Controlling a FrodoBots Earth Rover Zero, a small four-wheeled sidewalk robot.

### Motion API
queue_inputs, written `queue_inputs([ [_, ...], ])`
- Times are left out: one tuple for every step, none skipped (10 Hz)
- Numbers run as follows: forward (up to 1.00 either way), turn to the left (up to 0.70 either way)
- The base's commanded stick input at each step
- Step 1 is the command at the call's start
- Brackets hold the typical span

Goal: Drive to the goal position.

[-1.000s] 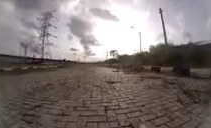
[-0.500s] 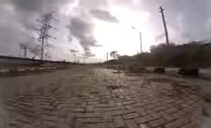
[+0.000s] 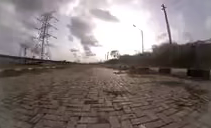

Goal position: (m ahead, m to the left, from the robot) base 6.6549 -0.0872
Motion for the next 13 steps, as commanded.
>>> queue_inputs([
  [1.0, 0.0],
  [1.0, 0.0],
  [1.0, 0.0],
  [1.0, 0.0],
  [1.0, 0.0],
  [1.0, 0.0],
  [1.0, 0.0],
  [1.0, 0.0],
  [1.0, 0.0],
  [1.0, 0.0],
  [1.0, 0.0],
  [1.0, 0.0],
  [1.0, 0.0],
])
